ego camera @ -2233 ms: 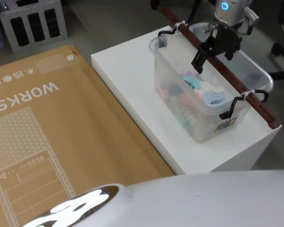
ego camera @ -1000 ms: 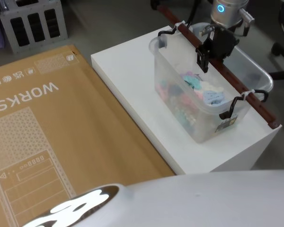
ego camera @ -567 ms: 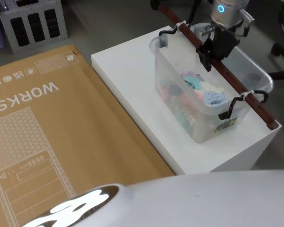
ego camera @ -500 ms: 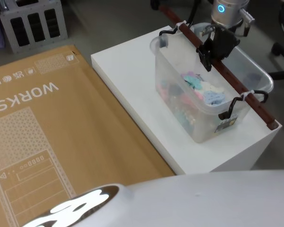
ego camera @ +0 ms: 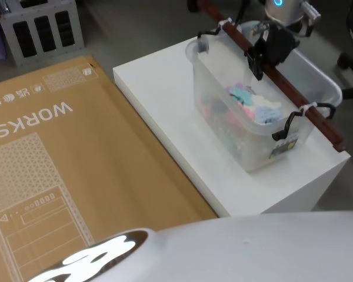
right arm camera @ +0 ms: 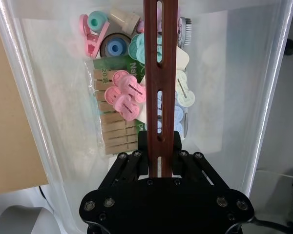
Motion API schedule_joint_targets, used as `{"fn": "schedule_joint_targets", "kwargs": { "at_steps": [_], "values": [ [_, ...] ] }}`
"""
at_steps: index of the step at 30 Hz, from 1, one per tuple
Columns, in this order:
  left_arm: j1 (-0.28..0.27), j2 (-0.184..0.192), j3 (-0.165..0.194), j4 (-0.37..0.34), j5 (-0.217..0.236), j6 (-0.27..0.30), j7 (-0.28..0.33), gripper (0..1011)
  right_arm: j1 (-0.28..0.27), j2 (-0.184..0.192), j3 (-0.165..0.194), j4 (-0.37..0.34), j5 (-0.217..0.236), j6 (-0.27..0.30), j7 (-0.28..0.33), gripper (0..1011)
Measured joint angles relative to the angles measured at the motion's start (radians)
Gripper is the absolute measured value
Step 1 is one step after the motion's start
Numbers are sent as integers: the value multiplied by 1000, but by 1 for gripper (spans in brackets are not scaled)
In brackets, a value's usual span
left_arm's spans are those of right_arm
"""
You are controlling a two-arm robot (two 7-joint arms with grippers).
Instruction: Use one hand to grasp the basket and place it at the designated location.
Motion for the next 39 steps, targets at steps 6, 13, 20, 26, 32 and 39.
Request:
{"fn": "schedule_joint_targets", "kwargs": {
  "at_steps": [6, 13, 20, 26, 32, 39],
  "values": [
    [0, 0, 0, 0, 0, 0, 0, 0, 16, 0, 10, -16, 0, -3, 1, 234],
    [0, 0, 0, 0, 0, 0, 0, 0, 32, -3, 12, -25, -5, -6, 8, 234],
    [0, 0, 0, 0, 0, 0, 0, 0, 56, 1, 22, -36, -7, -18, 18, 235],
    [0, 0, 0, 0, 0, 0, 0, 0, 77, 2, 27, -37, -7, -33, 26, 235],
    [0, 0, 0, 0, 0, 0, 0, 0, 104, -7, 26, -29, -17, -55, 38, 235],
    [0, 0, 0, 0, 0, 0, 0, 0, 137, -23, 20, -9, -28, -81, 46, 235]
  ]
}}
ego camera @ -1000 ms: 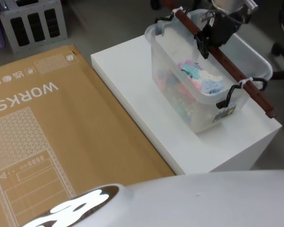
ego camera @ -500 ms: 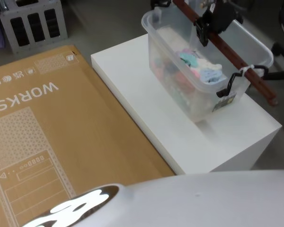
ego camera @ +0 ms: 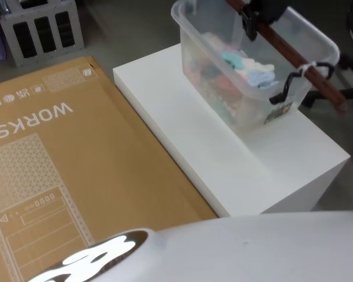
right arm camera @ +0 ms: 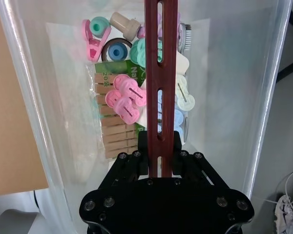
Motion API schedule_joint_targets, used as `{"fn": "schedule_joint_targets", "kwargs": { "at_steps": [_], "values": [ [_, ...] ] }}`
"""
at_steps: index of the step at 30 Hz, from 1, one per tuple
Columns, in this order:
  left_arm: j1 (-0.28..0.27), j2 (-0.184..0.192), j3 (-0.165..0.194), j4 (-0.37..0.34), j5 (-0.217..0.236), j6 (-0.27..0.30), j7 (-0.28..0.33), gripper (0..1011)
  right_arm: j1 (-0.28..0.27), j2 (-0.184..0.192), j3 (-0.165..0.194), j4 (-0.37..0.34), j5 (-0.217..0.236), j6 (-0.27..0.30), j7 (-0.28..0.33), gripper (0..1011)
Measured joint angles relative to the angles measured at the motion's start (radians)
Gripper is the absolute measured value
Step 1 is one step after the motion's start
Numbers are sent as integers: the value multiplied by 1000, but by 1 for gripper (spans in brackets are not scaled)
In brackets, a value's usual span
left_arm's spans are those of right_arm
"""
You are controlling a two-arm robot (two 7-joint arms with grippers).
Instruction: Use one hand to grasp the basket and place it at the designated location.
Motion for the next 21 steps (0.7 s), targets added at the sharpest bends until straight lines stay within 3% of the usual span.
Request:
{"fn": "schedule_joint_targets", "kwargs": {
  "at_steps": [21],
  "values": [
    [0, 0, 0, 0, 0, 0, 0, 0, 126, -109, -54, 84, -21, -114, 17, 235]
  ]
}}
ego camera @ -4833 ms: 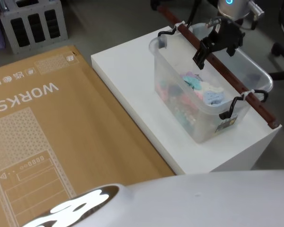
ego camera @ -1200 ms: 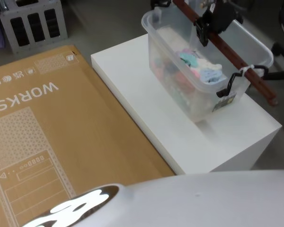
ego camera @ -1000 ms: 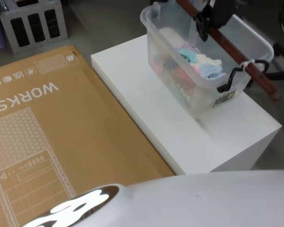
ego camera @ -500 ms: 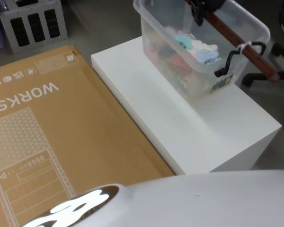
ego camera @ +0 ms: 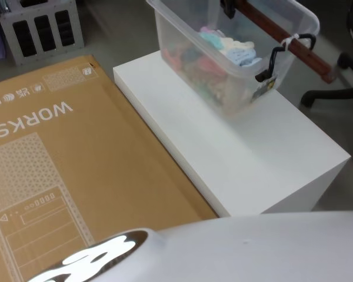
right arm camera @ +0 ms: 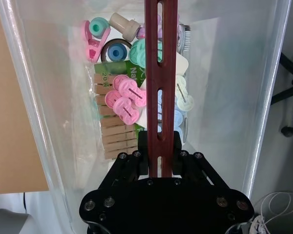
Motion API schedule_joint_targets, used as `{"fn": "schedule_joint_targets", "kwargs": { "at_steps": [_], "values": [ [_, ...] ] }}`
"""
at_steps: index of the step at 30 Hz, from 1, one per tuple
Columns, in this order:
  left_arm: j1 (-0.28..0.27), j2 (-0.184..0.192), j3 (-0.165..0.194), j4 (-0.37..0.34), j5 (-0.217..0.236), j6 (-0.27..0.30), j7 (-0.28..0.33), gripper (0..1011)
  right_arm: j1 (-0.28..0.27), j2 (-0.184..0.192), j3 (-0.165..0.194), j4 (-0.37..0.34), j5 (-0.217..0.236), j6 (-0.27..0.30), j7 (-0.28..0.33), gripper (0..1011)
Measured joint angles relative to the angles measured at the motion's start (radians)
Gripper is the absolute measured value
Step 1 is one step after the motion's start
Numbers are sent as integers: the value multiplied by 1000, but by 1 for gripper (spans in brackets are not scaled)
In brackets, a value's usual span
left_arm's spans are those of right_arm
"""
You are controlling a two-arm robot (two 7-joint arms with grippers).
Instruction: Use one hand to grasp the basket and place it at the designated location.
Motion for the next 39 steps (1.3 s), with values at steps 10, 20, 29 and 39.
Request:
{"fn": "schedule_joint_targets", "kwargs": {
  "at_steps": [10, 20, 29, 39],
  "values": [
    [0, 0, 0, 0, 0, 0, 0, 0, 44, -47, -30, 21, -1, -36, 2, 234],
    [0, 0, 0, 0, 0, 0, 0, 0, 80, -95, -61, 30, 11, -70, -1, 235],
    [0, 0, 0, 0, 0, 0, 0, 0, 107, -128, -84, 36, 25, -106, -5, 235],
    [0, 0, 0, 0, 0, 0, 0, 0, 140, -170, -116, 51, 35, -149, -10, 235]
  ]
}}
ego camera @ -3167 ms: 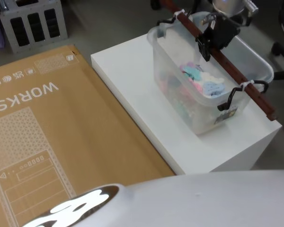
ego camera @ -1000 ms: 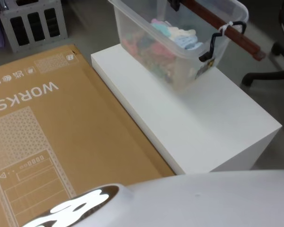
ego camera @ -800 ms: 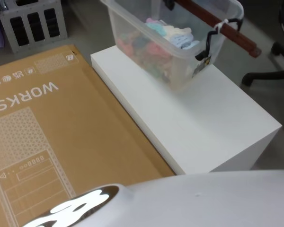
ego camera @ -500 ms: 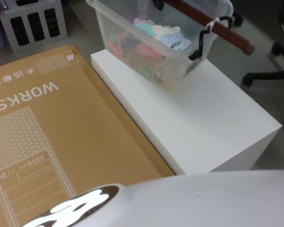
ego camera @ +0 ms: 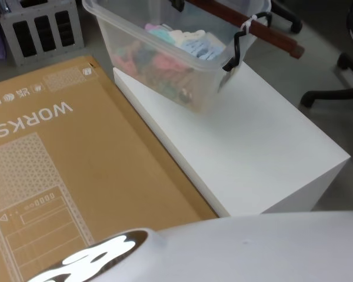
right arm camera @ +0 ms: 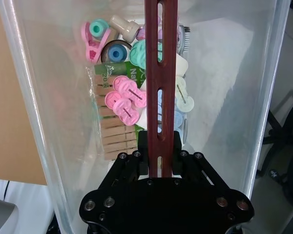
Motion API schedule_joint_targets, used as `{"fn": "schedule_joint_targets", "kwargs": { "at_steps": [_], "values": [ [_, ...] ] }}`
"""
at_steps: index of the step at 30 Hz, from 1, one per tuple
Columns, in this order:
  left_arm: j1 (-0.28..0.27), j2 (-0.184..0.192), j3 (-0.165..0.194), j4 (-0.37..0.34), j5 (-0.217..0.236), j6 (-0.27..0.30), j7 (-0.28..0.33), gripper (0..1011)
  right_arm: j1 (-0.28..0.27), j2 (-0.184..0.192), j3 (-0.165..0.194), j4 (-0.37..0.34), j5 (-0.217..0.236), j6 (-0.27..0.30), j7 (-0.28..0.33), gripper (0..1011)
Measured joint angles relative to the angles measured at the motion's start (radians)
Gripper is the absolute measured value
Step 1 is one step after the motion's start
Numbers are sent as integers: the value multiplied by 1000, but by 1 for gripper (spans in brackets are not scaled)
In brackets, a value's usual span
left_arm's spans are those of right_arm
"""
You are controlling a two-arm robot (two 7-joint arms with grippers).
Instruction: Use one hand to grasp the basket and place it at the designated location.
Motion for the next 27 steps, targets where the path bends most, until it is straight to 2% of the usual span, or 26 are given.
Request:
{"fn": "schedule_joint_targets", "kwargs": {
  "at_steps": [10, 19, 27],
  "values": [
    [0, 0, 0, 0, 0, 0, 0, 0, 20, -30, -21, 15, 21, -38, -10, 235],
    [0, 0, 0, 0, 0, 0, 0, 0, 42, -63, -30, 33, 73, -114, -28, 235],
    [0, 0, 0, 0, 0, 0, 0, 0, 54, -84, -43, 50, 97, -148, -36, 235]
  ]
}}
